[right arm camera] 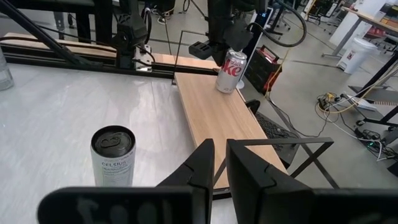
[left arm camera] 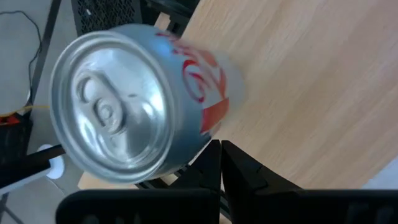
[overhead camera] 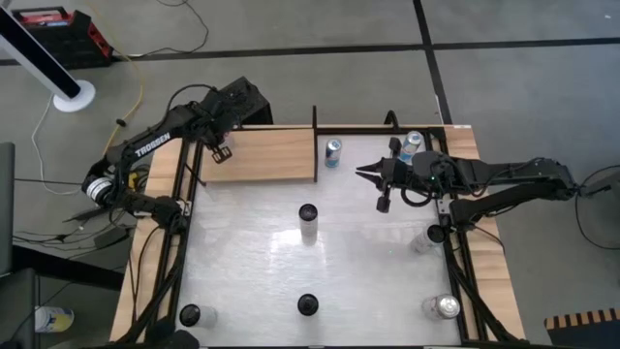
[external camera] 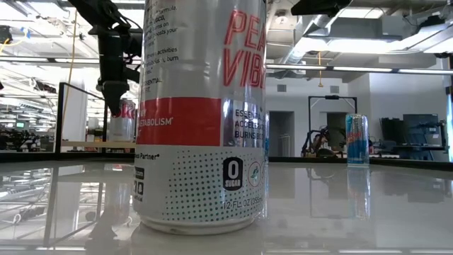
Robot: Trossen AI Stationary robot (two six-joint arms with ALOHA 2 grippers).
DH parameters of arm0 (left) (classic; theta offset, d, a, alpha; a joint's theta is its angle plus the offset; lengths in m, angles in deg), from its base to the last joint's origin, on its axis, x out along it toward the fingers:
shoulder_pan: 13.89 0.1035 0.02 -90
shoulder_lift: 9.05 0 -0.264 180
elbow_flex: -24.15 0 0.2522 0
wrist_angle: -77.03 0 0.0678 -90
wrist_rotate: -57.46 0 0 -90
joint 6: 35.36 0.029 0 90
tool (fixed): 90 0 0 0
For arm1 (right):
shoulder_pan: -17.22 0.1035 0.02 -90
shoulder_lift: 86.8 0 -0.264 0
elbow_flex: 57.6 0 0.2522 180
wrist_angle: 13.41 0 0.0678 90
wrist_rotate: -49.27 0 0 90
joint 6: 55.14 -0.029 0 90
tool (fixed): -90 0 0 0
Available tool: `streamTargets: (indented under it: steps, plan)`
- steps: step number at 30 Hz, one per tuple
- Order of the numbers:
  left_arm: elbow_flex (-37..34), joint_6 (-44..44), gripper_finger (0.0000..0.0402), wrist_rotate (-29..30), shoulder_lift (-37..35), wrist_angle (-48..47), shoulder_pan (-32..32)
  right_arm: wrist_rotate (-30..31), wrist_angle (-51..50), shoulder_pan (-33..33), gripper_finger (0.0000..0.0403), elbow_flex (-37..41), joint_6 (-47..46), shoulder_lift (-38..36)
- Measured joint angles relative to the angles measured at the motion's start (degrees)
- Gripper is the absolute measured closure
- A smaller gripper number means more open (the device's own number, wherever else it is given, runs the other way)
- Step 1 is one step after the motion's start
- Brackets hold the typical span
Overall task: Place canned beverage on shelf
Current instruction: Put the left red and silver soda can on the shelf, then move the silver soda can to the middle of the table
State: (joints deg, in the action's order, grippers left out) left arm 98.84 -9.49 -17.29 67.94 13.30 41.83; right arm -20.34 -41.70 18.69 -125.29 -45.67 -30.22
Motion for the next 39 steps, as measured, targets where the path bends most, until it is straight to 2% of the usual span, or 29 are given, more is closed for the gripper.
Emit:
streamTargets:
  steps: [10,18,24,30,34,39]
  plan:
    - [0.1,-0.5,0.0401,-1.7,-2.1,-1.2,-0.9,0.0,0.0,0.0,0.0335,0.0,0.0,0.0]
    - [0.1,-3.5,0.0401,-4.2,-7.5,-4.4,-7.6,0.0,0.0,0.0,0.0335,0.0,0.0,0.0]
    - [0.1,-8.7,0.0401,-9.3,-12.4,-8.0,-17.0,0.0,0.0,0.0,0.0335,0.0,0.0,0.0]
    - [0.1,-15.8,0.0402,-10.4,-17.9,-7.8,-30.3,0.0,0.0,0.0,0.0335,0.0,0.0,0.0]
    - [-2.1,-20.1,0.0401,-10.3,-21.1,0.1,-39.3,0.0,0.1,0.0,0.0335,0.0,0.0,0.0]
    - [-7.2,-20.8,0.0401,-9.9,-23.1,12.9,-48.2,0.0,1.1,0.0,0.0335,0.0,-0.3,0.0]
